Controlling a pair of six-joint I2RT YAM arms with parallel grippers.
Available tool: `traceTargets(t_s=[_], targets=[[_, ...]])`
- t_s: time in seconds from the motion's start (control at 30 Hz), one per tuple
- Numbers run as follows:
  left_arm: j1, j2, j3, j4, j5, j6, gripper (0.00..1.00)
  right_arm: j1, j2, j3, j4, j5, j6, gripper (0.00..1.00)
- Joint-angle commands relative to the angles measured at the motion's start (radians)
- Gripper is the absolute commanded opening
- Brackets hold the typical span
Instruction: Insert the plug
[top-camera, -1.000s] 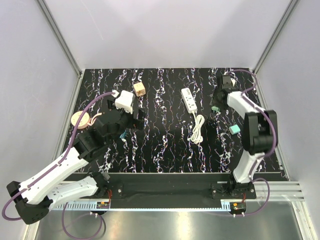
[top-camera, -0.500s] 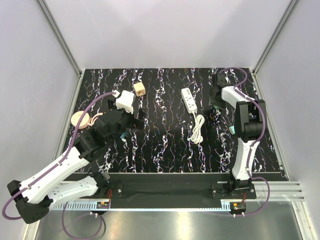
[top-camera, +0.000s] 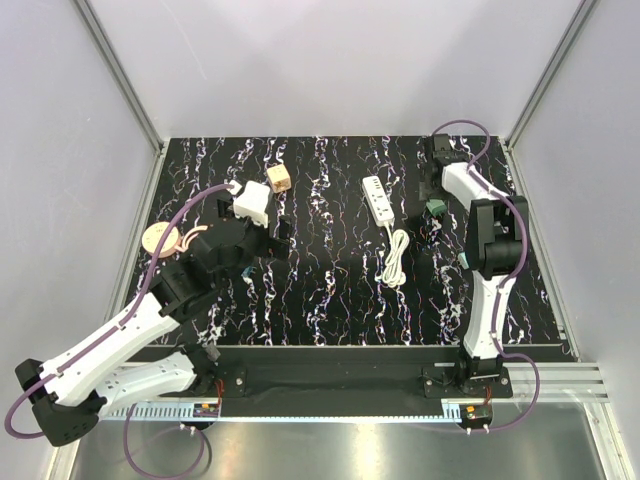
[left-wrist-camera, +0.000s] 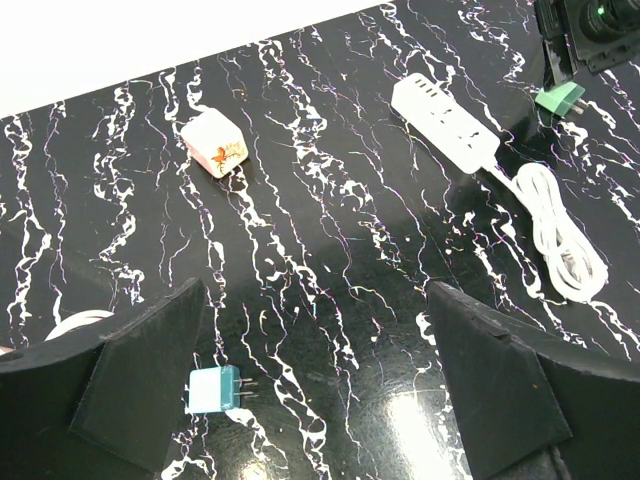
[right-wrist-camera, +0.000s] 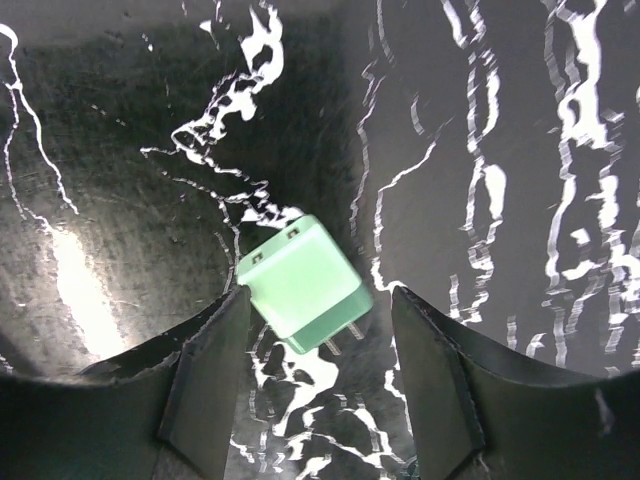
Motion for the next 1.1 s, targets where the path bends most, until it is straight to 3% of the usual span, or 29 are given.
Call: traceTargets(t_s=[0.0, 0.3, 0.57, 0.67, 0.7, 0.93, 1.07], targets=[[-0.005, 0.001, -0.002, 0.044, -0.008, 0.015, 0.99, 0.005, 0.029, 0.096, -0.063, 0.045, -0.08, 0.66], [-0.006, 0.009, 0.001, 0.04, -0.008, 0.015, 0.99, 0.003, 0.112, 0.202, -0.166, -0.098, -0.172, 0.67], [-0.008, 0.006, 0.005, 0.037, 0.001, 0.015, 0.99, -0.016, 0.176, 0.283, -0.24, -0.101, -0.207, 0.66], [-0.009, 0.005, 0.002, 0.037, 0.004, 0.014, 0.99, -0.021, 0.178, 0.285, -0.243, -0.107, -0.2, 0.57], [-0.009, 0.006, 0.003, 0.037, 0.005, 0.014, 0.99, -0.021, 0.173, 0.286, -0.241, -0.092, -0.192, 0.46], [-0.011, 0.029, 0.011, 0.03, 0.065, 0.011, 0.98, -0.02, 0.118, 0.295, -0.267, -0.08, -0.136, 0.17], [-0.012, 0.035, 0.011, 0.028, 0.076, 0.006, 0.98, -0.015, -0.004, 0.228, -0.263, -0.187, 0.027, 0.14]])
